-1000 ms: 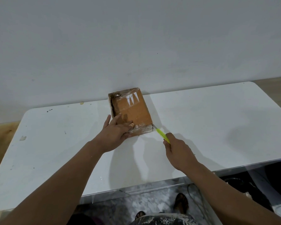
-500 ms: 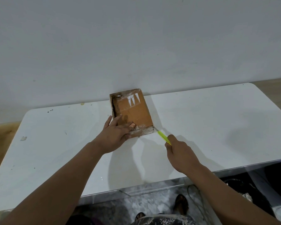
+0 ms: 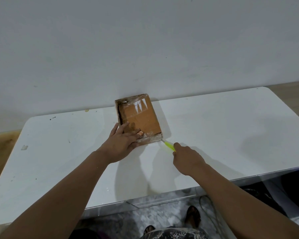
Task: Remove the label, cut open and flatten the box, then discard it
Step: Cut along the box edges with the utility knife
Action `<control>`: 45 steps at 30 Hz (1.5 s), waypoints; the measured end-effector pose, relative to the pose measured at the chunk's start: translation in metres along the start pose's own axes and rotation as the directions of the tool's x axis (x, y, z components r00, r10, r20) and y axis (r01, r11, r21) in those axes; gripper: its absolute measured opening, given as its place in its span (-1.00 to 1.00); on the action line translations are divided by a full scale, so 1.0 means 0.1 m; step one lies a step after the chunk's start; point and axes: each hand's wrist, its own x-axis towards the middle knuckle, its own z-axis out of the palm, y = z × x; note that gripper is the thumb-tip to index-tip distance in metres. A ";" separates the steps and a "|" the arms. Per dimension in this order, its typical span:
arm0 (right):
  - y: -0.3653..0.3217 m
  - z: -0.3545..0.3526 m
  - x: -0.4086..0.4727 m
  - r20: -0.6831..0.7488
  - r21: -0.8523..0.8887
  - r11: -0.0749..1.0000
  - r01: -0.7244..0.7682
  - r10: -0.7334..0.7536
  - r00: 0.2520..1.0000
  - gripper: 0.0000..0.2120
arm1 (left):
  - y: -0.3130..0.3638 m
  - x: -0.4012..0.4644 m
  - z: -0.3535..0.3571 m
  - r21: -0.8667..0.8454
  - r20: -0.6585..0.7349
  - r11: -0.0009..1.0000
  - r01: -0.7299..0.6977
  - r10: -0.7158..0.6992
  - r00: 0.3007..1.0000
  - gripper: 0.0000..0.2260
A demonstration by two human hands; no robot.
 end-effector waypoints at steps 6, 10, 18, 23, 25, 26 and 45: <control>0.38 -0.22 -0.11 -0.058 0.017 1.000 0.010 -0.009 0.998 -0.84 | -0.04 -0.01 0.00 -0.018 -0.090 0.997 -0.070 0.068 0.994 -0.51; 0.36 -0.32 -0.02 -0.131 0.278 0.950 0.142 -0.109 0.985 -0.79 | -0.08 0.01 0.04 -0.027 -0.155 0.983 -0.183 0.177 0.972 -0.68; -0.21 -0.39 0.26 -0.105 0.284 0.888 0.362 -0.346 0.932 -0.48 | -0.12 0.01 -0.04 0.039 -0.038 0.985 -0.169 0.170 0.985 -0.61; -0.17 -0.28 0.22 -0.116 0.215 0.889 0.405 -0.389 0.914 -0.48 | -0.17 -0.07 -0.01 0.003 -0.204 0.995 -0.103 0.102 0.974 -0.72; -0.19 -0.28 0.23 -0.138 0.240 0.884 0.402 -0.378 0.915 -0.43 | -0.16 -0.10 0.01 0.002 -0.270 0.990 -0.142 0.138 0.953 -0.76; -0.23 -0.30 0.25 -0.145 0.238 0.880 0.412 -0.387 0.911 -0.41 | -0.17 -0.11 0.02 -0.002 -0.273 0.987 -0.161 0.154 0.950 -0.74; -0.86 -0.20 0.03 0.146 0.957 0.271 -0.106 -0.131 0.981 -0.71 | 0.06 -0.14 -0.02 -0.281 -0.260 0.915 0.289 -0.362 0.895 -0.46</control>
